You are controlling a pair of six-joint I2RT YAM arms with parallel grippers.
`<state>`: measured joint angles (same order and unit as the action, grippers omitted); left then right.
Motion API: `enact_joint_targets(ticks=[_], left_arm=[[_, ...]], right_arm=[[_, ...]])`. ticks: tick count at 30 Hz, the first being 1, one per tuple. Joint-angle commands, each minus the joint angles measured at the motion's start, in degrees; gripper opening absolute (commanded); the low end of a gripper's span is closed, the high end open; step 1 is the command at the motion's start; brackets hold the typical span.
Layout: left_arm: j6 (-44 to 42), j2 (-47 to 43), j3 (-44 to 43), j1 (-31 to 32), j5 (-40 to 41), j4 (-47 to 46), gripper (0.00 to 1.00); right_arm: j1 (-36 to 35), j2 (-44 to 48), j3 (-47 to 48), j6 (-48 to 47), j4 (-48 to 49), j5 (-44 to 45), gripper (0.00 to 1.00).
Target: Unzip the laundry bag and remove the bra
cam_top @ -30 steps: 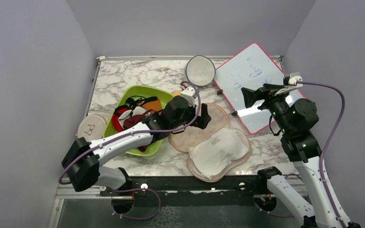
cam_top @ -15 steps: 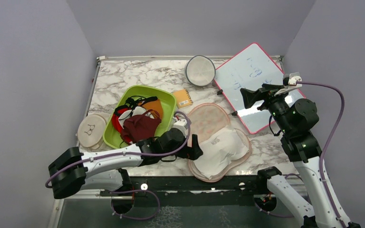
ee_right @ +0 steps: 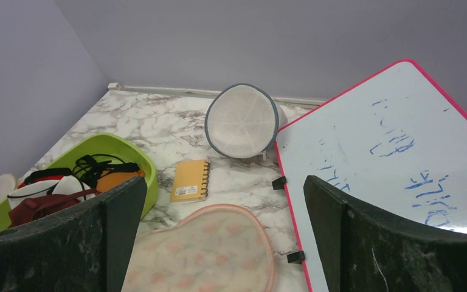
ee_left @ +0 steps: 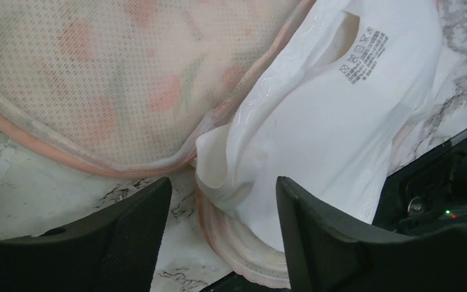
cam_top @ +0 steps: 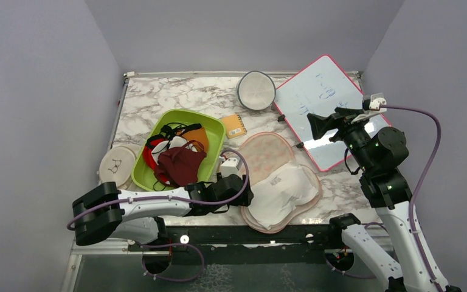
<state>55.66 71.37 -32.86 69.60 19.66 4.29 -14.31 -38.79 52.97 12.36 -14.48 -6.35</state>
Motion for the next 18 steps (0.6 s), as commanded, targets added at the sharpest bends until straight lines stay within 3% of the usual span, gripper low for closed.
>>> enact_joint_targets(ticks=[1,5,12,18], left_arm=[[-0.21,0.82,0.87,0.18,2.23,-4.98,0.52],[-0.35,2.97,0.52,0.18,1.14,-6.64,0.44],[-0.97,5.67,-0.66,0.20,1.48,-5.63,0.43],[-1.27,5.35,-0.44,0.18,0.65,-6.82,0.26]], right_arm=[[-0.46,0.75,0.05,-0.06,1.23,-0.88,1.00],[-0.46,0.19,-0.03,0.26,1.21,-1.47,1.00],[-0.46,0.55,0.01,-0.05,1.22,-0.96,1.00],[-0.46,0.38,0.09,0.05,1.21,-1.06,1.00]])
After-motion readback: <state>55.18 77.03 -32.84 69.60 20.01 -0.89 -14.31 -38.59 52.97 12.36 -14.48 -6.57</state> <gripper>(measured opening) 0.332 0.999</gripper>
